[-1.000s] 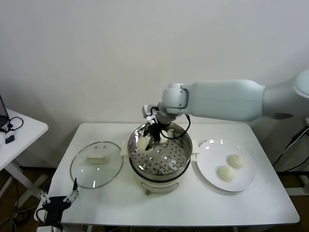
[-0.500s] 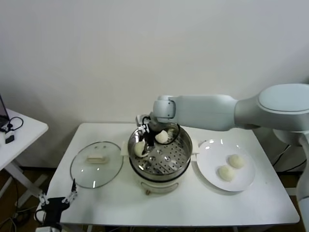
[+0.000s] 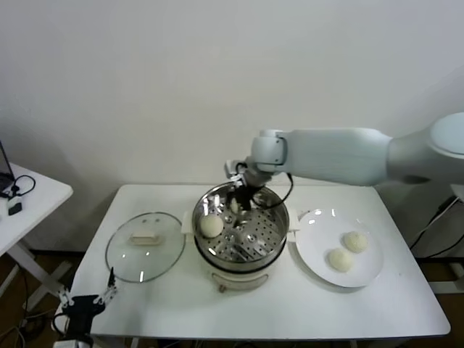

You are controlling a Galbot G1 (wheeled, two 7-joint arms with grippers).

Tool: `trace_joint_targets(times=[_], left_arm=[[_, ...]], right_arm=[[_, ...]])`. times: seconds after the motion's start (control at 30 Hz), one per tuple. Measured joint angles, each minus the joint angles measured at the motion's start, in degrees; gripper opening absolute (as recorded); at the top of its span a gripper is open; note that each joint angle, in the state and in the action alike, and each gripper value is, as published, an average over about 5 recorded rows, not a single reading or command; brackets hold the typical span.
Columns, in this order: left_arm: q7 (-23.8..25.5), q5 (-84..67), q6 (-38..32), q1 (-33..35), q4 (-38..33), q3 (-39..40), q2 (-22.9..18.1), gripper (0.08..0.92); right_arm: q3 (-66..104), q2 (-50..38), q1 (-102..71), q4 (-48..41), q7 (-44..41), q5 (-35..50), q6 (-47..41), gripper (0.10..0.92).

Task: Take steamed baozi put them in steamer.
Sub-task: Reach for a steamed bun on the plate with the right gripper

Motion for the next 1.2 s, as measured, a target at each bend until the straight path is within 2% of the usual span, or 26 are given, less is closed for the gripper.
trace_joint_targets(times=[0.33, 0.6, 0.87, 1.2], left_arm=[[-0.12, 0.31, -0.15, 0.3, -0.3, 0.25, 0.0, 0.823], [-0.3, 1.05, -0.43, 0.43, 0.14, 0.5, 0.0, 0.823], [-0.3, 1.66, -0.43, 0.51, 0.65, 0.32, 0.0, 0.823], [-0.29, 2.35, -0.49, 0.77, 1.06, 0.19, 0.0, 0.823]], right_arm=[[-10.12, -14.92, 8.2, 5.77, -6.09, -6.9, 5.61, 0.823], [-10.42, -24.47, 3.7, 5.53, -6.42, -17.63, 7.36, 0.823], [-4.59, -27.79, -5.97, 1.76, -5.65, -25.67, 8.0, 0.823], [3.01, -28.04, -16.45, -2.62, -4.27, -30.86, 7.68, 0.823]])
